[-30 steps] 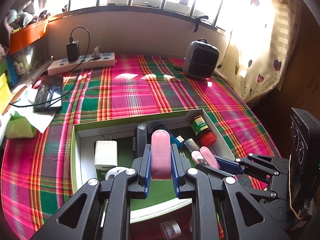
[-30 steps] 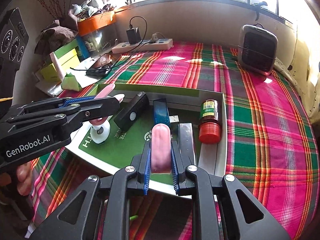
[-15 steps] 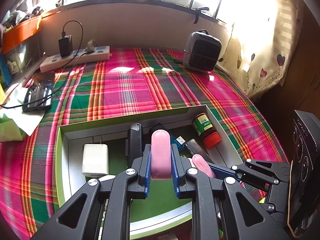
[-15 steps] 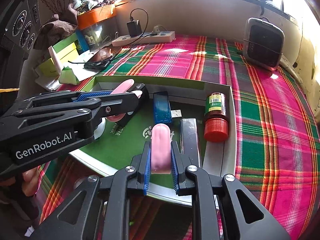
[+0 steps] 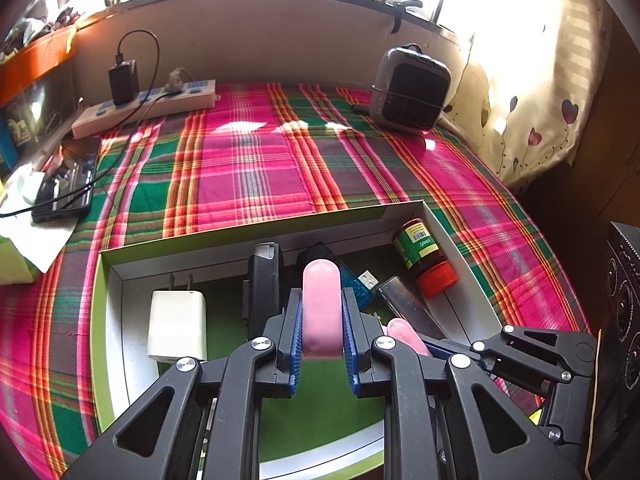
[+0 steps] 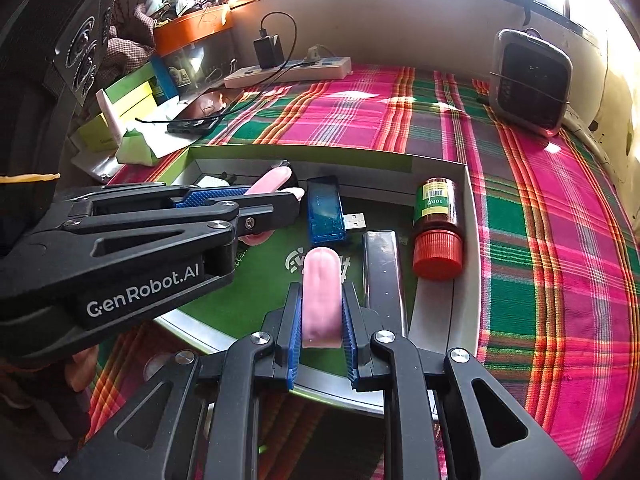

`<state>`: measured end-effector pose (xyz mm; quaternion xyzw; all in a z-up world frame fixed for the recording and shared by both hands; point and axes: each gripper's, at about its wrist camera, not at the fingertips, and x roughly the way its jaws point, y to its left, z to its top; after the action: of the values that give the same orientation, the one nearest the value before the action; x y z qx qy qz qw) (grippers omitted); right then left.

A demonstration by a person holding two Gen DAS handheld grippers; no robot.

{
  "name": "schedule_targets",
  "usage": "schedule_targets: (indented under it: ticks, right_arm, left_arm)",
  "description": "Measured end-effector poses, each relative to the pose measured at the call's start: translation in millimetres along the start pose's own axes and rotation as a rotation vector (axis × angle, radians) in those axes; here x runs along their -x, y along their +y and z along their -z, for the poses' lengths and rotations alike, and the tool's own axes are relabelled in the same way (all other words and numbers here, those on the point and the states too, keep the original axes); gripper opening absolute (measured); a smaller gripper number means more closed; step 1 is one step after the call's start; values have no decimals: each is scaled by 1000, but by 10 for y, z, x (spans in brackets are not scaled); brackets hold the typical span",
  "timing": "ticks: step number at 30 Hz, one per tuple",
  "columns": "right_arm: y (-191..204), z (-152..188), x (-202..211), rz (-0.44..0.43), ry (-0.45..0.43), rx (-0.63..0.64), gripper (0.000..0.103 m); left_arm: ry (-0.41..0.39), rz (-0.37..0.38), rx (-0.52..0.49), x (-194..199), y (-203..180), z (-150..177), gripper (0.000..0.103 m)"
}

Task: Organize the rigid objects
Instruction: 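Lower both pink items into the green box and open both tools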

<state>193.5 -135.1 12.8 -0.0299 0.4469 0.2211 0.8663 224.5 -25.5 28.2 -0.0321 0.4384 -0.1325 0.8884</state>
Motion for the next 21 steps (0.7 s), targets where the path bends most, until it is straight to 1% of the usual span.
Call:
schedule_targets:
  ticks: [5,21]
  right_arm:
    - [-7,-1,-5,3,2,-1,19]
    - [5,-5,-1,19,-2,12,19]
  left_arm:
    - [10,-6,3,-55,25,4,17]
    - [7,-12,9,-84,8,-18,17]
